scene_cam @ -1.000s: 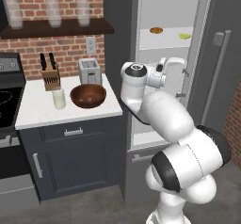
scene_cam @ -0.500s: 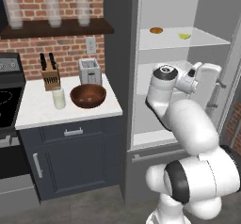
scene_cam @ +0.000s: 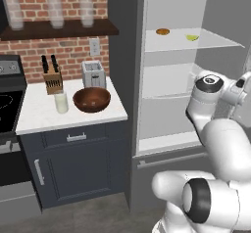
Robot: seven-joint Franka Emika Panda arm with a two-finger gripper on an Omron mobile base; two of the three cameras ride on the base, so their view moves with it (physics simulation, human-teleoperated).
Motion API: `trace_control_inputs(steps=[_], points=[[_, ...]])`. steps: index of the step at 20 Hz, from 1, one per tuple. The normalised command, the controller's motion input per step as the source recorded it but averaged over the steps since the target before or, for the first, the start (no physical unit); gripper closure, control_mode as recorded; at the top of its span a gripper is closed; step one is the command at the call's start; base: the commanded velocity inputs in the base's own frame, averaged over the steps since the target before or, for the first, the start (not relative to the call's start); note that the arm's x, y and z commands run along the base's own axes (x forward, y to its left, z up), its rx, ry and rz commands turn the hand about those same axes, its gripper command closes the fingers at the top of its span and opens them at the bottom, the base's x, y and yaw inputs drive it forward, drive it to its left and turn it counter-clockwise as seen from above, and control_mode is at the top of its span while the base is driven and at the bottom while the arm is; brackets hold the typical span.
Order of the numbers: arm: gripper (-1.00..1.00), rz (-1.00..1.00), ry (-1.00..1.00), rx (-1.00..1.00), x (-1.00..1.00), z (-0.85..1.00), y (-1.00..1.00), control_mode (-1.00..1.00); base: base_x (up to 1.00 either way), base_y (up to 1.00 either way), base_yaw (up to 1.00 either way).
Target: Grab a lemon wedge from the fridge and one ice cube from the ice bowl, and put them in the glass of lemonade.
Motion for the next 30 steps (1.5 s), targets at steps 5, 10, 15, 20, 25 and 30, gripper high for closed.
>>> trace_control_inputs(steps=[5,10,15,20,25,30], points=[[-1.00,0.05,-0.01,0.00,-0.13,0.00,-0.93,-1.00,0.00,0.00,0.00],[-1.00,0.17,-0.07,0.06,0.00,0.00,-0.74,-1.00,0.00,0.00,0.00],[-1.00,0.25,-0.06,0.07,0.06,0.00,-0.59,-1.00,0.00,0.00,0.00],[-1.00,0.29,-0.03,0.05,0.10,0.00,-0.53,-1.00,0.00,0.00,0.00],[-1.00,0.28,-0.08,0.06,0.02,0.00,-0.62,-1.00,0.00,0.00,0.00],[-1.00,0.35,-0.11,0.07,0.26,-0.05,-0.81,-1.00,0.00,0.00,0.00]])
